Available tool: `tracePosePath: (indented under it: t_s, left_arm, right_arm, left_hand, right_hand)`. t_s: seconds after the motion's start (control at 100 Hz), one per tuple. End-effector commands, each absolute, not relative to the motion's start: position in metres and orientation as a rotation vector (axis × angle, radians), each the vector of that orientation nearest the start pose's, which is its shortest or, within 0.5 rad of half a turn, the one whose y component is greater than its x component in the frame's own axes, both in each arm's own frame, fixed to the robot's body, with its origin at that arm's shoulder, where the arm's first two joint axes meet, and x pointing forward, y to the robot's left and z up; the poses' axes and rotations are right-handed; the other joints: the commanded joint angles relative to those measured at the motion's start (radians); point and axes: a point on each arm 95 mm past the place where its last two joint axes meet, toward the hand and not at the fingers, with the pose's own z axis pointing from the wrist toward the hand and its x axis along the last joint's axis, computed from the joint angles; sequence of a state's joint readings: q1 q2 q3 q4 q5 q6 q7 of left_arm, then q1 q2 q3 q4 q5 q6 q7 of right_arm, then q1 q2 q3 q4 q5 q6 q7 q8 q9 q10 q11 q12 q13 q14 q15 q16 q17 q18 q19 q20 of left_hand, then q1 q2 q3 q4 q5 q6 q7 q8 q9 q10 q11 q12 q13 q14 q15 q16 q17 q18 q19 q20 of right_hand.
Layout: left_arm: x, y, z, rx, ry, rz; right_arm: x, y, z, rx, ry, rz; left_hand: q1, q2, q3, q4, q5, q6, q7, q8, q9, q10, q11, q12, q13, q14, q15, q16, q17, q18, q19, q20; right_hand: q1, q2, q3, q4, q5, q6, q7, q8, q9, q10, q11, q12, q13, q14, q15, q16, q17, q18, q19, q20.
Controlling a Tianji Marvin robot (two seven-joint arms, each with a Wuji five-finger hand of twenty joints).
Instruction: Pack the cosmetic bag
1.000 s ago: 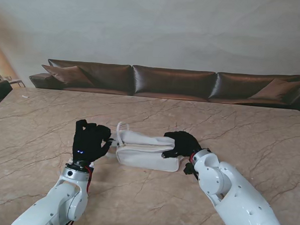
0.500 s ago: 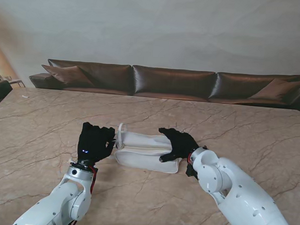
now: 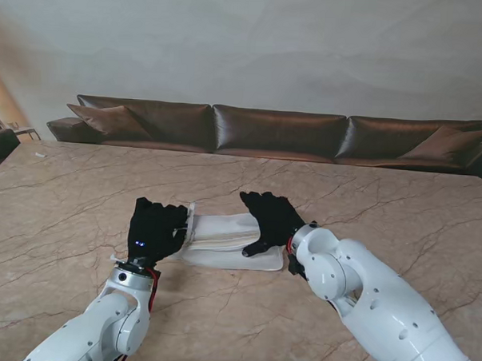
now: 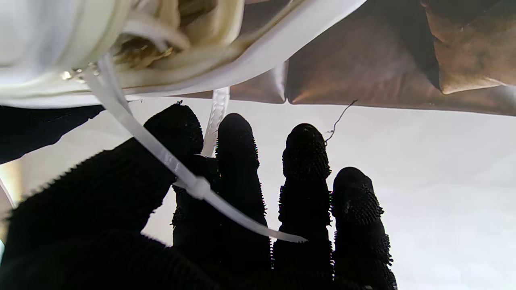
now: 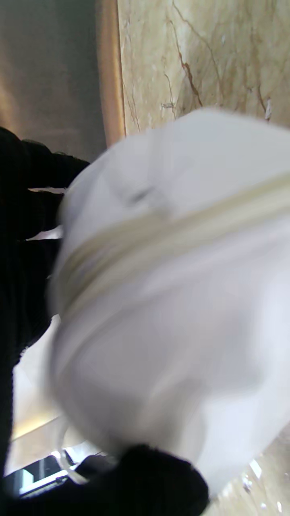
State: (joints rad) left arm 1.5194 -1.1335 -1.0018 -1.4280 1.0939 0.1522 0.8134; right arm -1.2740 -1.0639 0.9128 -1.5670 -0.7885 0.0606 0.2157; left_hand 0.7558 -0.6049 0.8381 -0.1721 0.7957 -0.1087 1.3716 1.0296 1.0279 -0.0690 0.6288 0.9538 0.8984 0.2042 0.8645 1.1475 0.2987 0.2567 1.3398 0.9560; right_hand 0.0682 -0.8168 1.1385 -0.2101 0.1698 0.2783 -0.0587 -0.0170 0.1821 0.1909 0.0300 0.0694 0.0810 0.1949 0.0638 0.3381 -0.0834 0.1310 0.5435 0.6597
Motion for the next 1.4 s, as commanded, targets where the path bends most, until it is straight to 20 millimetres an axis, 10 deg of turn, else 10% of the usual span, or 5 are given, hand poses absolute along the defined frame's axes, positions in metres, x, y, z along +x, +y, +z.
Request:
tracePosePath:
  t_s: [0.0,0.94,1.16,1.3,1.39]
  left_arm:
    - [0.374,-0.039,-0.333,-0.76,0.987,-1.67]
    - [0.375,-0.042,-0.333,-0.806,0.975,-1.689]
    - [0.369,-0.034,-0.34,-0.907,0.927,-1.718]
    - [0.367,-0.029,-0.341,-0.934,0.909,-1.719]
    - [0.367,-0.028,-0.342,-0.939,0.902,-1.719]
  right_arm:
    - [0.437,0.081,-0.288,1.228,1.78,1.535]
    - [0.434,0.135,-0.305,1.205,1.908,1.606]
    - [0.437,0.14,-0.321,1.124,1.945,1.588]
    - [0.44,0.145,-0.329,1.058,1.88,1.63]
    - [0.443,0.149,-0.333,1.017,1.798,1.675]
  left_hand:
    - [0.181,0.044,0.277,0.045,0.002,-0.104,-0.064,-0.039,0.02,0.002,0.04,0.005,0.02,-0.007,0.017,-0.005,0.001,0.018,0.038,0.01]
    - [0.15,0.05,0.289,0.055,0.001,-0.1,-0.074,-0.013,0.041,0.035,0.224,0.008,0.039,-0.024,0.111,-0.051,0.018,0.028,0.065,0.01]
    - [0.154,0.058,0.278,0.051,-0.014,-0.098,-0.069,-0.036,0.037,0.026,0.213,-0.016,0.036,-0.021,0.112,-0.059,0.019,0.024,0.066,0.009]
    - [0.154,0.059,0.276,0.05,-0.02,-0.101,-0.066,-0.048,0.033,0.026,0.213,-0.018,0.032,-0.021,0.112,-0.06,0.016,0.024,0.066,0.01]
    - [0.153,0.062,0.272,0.049,-0.023,-0.103,-0.063,-0.053,0.031,0.023,0.213,-0.019,0.03,-0.022,0.113,-0.059,0.015,0.022,0.065,0.01]
  right_hand:
    - [-0.05,-0.011,0.018,-0.02,0.012,0.016,-0.021,-0.018,-0.057,0.016,-0.05,-0.016,-0.033,-0.027,-0.047,-0.02,-0.037,-0.027,-0.034,-0.017]
    - [-0.037,-0.051,0.047,-0.027,0.014,0.062,-0.014,-0.011,0.012,0.1,-0.074,-0.076,0.024,0.049,0.036,-0.011,-0.013,0.043,0.014,0.019]
    - [-0.021,-0.032,0.025,-0.019,0.01,0.008,0.005,0.007,-0.019,-0.014,0.121,0.055,0.103,-0.002,0.097,0.043,0.018,0.028,0.086,0.06]
    - [0.023,-0.03,0.018,-0.009,-0.017,-0.107,0.114,0.569,0.0,-0.157,0.637,0.314,0.238,-0.101,0.276,0.214,0.09,0.033,0.218,0.143]
    - [0.091,0.008,0.002,0.009,0.136,-0.218,0.317,0.573,0.223,-0.235,0.738,0.399,0.398,-0.145,0.447,0.328,0.172,0.065,0.318,0.189]
